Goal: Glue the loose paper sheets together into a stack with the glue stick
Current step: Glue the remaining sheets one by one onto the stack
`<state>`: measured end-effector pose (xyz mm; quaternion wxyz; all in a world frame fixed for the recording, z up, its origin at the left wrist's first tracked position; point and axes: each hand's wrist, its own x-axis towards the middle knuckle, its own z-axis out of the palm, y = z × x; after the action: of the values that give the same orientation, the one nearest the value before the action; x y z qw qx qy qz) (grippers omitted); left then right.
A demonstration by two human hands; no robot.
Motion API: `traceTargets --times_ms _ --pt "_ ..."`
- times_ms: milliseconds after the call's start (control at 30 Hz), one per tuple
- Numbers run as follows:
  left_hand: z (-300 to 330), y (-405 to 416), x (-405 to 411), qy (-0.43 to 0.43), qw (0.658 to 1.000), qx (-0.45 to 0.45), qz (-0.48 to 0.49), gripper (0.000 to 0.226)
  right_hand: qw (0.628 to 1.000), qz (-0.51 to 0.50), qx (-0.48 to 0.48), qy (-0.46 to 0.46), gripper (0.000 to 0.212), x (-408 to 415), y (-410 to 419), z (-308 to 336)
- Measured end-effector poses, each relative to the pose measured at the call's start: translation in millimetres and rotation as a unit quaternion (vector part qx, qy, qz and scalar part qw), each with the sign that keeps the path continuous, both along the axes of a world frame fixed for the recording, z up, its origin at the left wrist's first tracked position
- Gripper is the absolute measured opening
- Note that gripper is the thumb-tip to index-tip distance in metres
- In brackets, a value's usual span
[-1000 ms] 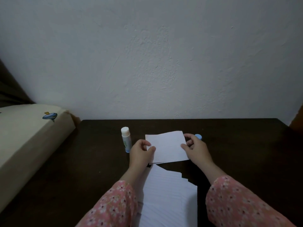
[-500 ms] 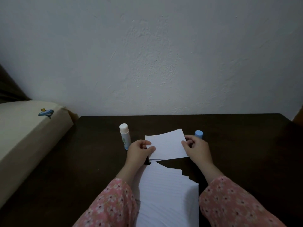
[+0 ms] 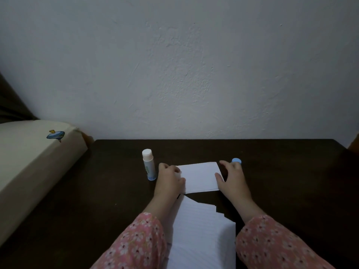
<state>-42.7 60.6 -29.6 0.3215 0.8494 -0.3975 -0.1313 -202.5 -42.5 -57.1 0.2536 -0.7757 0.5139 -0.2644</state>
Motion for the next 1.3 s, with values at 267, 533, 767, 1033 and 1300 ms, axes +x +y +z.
traceTargets --times_ms 267,533,767,1033,1300 --pt "-5 -25 -19 -0.211 0.951 0.13 -0.184 0.055 0.957 0.207 -0.076 0.19 0.05 29 4 17" --pt "-13 -20 -5 -0.169 0.941 0.195 -0.218 0.059 0.924 0.232 -0.026 0.302 0.05 28 7 16" --pt "-13 -4 -2 -0.162 0.954 0.213 -0.135 0.071 0.938 0.171 0.009 0.301 0.055 30 11 10" --pt "-11 -7 -4 -0.126 0.96 0.215 -0.128 0.072 0.946 0.129 0.03 0.295 0.06 31 13 8" --pt "0 -5 -21 -0.194 0.956 0.159 -0.152 0.066 0.926 0.192 -0.048 0.322 0.058 18 18 13"
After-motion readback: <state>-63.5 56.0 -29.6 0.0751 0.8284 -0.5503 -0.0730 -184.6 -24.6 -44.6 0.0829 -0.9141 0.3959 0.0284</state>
